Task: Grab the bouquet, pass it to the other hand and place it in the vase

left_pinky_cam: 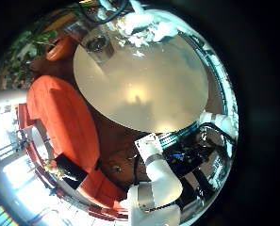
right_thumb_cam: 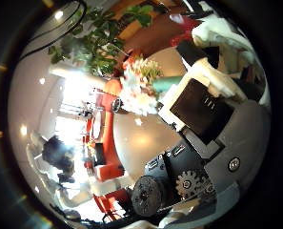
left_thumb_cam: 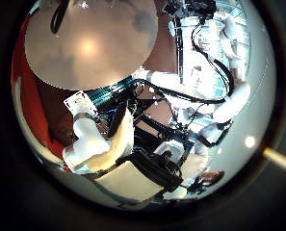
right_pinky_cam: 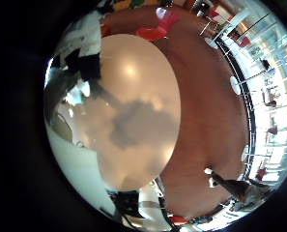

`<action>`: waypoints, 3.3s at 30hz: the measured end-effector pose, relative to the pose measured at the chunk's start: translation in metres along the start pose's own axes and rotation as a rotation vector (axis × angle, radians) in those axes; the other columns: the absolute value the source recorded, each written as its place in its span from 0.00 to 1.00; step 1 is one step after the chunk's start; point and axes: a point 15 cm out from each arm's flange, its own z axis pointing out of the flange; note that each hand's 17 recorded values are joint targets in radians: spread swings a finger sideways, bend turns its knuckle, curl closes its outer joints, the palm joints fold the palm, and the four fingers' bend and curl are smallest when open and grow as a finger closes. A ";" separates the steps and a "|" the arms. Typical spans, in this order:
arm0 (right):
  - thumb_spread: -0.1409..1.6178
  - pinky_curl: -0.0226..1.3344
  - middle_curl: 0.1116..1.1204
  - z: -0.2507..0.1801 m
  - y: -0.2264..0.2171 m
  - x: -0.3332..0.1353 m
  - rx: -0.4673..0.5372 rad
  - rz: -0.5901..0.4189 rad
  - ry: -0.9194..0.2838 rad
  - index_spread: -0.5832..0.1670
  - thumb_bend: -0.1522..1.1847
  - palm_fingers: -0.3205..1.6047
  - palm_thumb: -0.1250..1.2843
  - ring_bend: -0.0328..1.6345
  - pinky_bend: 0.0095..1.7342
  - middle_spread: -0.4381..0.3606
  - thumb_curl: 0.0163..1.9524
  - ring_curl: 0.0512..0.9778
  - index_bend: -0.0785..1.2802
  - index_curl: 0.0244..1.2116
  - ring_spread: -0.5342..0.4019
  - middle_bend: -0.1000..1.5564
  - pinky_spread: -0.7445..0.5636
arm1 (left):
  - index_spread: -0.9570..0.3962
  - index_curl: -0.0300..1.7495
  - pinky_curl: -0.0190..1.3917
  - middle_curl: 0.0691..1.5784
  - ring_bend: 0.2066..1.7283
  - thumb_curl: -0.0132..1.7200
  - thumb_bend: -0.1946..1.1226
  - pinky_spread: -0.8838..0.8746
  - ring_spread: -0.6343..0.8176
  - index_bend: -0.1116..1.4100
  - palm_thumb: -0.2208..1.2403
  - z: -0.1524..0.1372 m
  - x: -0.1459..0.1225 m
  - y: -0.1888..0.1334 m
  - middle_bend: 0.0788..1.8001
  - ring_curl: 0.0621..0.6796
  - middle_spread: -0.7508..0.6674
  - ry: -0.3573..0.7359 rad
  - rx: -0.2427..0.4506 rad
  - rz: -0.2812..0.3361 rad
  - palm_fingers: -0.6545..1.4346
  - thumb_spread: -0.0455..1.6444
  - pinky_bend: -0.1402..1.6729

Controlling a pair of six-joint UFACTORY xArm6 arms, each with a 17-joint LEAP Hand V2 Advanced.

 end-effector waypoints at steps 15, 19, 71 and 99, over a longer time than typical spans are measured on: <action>0.58 0.58 0.73 0.023 0.037 0.033 -0.085 0.101 0.005 0.46 0.07 0.74 0.73 0.87 0.72 0.36 0.52 0.68 0.87 0.74 0.36 0.83 0.40 | 0.71 0.24 0.22 0.14 0.15 0.19 0.13 0.79 0.81 0.20 0.39 0.001 0.004 0.008 0.06 0.21 0.83 0.003 0.006 0.027 0.39 0.68 0.18; 0.61 0.53 0.66 0.039 0.064 0.057 -0.177 0.116 0.069 0.41 0.07 0.64 0.63 0.82 0.66 0.34 0.45 0.61 0.68 0.68 0.34 0.74 0.28 | 0.71 0.24 0.22 0.14 0.15 0.19 0.13 0.79 0.81 0.20 0.39 0.001 0.004 0.007 0.06 0.21 0.83 0.004 0.008 0.029 0.39 0.68 0.18; 0.64 0.26 0.44 0.199 0.108 0.121 -0.538 0.195 0.284 0.33 0.10 0.51 0.60 0.63 0.42 0.29 0.23 0.41 0.28 0.40 0.27 0.48 0.41 | 0.71 0.24 0.22 0.14 0.15 0.19 0.13 0.79 0.81 0.20 0.39 0.005 -0.006 -0.003 0.06 0.21 0.83 0.008 -0.016 0.016 0.39 0.68 0.18; 0.57 0.51 0.73 0.106 0.048 0.097 -0.239 0.145 0.321 0.37 0.20 0.76 0.92 0.87 0.79 0.33 0.40 0.67 0.86 0.77 0.35 0.85 0.40 | 0.71 0.24 0.22 0.14 0.15 0.19 0.13 0.79 0.81 0.20 0.39 -0.002 -0.008 -0.001 0.06 0.21 0.83 -0.002 0.002 0.004 0.39 0.68 0.18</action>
